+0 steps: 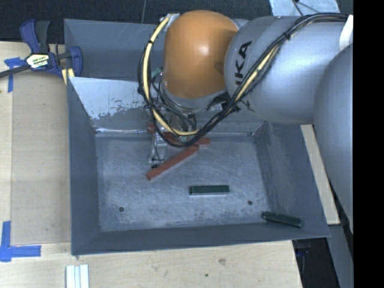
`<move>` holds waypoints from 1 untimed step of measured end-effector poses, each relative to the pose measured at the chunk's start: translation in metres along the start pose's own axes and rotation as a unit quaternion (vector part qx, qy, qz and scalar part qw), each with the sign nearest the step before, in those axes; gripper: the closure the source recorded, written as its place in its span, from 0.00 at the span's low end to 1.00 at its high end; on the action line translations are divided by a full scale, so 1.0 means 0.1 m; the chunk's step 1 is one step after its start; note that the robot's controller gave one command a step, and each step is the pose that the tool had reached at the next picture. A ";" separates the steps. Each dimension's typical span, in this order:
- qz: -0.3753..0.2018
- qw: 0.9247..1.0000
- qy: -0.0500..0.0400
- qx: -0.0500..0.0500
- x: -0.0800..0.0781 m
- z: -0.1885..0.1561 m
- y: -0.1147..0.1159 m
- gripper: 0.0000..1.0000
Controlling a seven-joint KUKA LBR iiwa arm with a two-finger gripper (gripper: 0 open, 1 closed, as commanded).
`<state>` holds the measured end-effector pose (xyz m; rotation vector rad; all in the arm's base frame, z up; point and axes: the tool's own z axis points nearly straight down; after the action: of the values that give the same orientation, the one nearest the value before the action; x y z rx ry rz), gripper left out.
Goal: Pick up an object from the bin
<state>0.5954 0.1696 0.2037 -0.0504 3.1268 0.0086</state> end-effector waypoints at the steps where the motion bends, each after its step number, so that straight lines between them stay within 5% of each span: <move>1: -0.043 0.999 0.004 0.002 -0.05 0.95 -0.52 0.00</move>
Offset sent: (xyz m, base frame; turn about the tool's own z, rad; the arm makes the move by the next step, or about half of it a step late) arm 0.0159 -0.0610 -0.0663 -0.2234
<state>0.6036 0.1179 0.1088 -0.1856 3.1291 0.0007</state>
